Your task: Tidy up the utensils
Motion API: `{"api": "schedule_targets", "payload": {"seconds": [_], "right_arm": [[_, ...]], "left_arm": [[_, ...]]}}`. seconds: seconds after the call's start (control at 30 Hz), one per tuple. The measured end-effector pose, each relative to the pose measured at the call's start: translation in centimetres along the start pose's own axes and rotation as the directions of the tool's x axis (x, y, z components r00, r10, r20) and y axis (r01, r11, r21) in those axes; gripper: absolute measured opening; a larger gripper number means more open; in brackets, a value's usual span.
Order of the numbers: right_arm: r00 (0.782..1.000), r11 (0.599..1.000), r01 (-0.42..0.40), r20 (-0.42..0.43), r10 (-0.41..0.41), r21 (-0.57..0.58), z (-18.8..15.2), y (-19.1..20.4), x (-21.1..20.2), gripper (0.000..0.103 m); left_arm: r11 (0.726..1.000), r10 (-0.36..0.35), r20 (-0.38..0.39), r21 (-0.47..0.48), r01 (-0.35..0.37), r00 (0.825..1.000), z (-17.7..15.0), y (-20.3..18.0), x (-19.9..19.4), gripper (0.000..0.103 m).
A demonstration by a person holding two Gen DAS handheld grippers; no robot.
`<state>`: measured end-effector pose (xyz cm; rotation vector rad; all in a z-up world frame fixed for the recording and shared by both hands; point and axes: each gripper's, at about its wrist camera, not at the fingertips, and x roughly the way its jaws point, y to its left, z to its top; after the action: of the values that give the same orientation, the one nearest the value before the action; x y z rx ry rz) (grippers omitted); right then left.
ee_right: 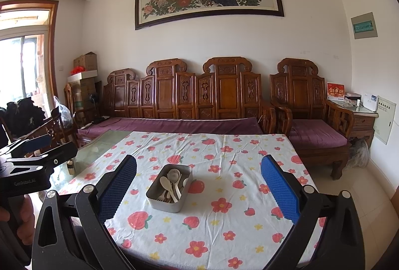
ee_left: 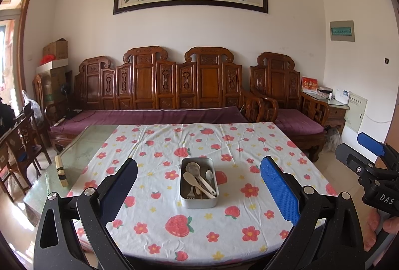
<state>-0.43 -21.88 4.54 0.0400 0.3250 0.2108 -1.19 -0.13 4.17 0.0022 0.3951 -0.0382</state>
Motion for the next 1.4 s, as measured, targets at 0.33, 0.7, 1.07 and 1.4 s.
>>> {"api": "schedule_targets", "payload": {"seconds": [0.33, 0.7, 1.07, 1.4], "right_arm": [[1.0, 1.0, 0.0, 0.001, 0.0, -0.002, 0.04, 0.09, 0.01, 0.1], [1.0, 1.0, -0.003, 0.001, 0.003, -0.003, -0.06, 0.26, -0.01, 0.1], [1.0, 1.0, -0.005, 0.0, 0.005, -0.001, -0.06, 0.45, -0.03, 0.1], [1.0, 1.0, -0.005, 0.0, 0.005, -0.002, -0.07, 0.56, -0.07, 0.1]], "left_arm": [[1.0, -0.001, -0.001, -0.002, 0.001, 1.0, -0.05, 0.01, 0.0, 0.095], [1.0, 0.0, 0.0, -0.001, 0.0, 1.0, -0.01, 0.01, 0.01, 0.095], [1.0, -0.002, -0.002, -0.001, 0.002, 1.0, 0.03, 0.02, 0.07, 0.095], [1.0, -0.001, -0.001, 0.0, 0.001, 1.0, 0.0, -0.01, 0.09, 0.095]]}}
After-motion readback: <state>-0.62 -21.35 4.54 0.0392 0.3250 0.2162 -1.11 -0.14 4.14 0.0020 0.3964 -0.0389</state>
